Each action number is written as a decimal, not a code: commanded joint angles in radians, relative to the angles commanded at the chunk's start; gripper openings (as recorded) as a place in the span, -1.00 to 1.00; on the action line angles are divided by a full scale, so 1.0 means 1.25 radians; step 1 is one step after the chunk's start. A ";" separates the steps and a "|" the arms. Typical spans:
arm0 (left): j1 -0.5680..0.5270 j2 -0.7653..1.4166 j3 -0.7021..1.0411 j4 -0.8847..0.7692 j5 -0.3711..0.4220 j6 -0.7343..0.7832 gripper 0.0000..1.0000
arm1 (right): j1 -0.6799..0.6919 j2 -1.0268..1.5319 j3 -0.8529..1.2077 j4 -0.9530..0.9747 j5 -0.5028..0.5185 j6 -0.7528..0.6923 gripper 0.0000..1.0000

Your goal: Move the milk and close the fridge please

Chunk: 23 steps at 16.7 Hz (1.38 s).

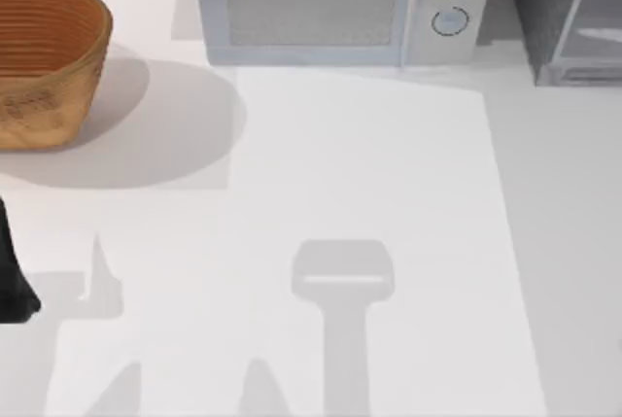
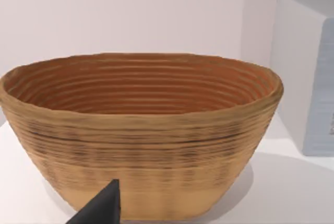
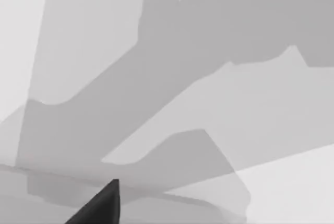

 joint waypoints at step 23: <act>0.000 0.000 0.000 0.000 0.000 0.000 1.00 | -0.812 0.894 0.308 0.083 -0.453 -0.902 1.00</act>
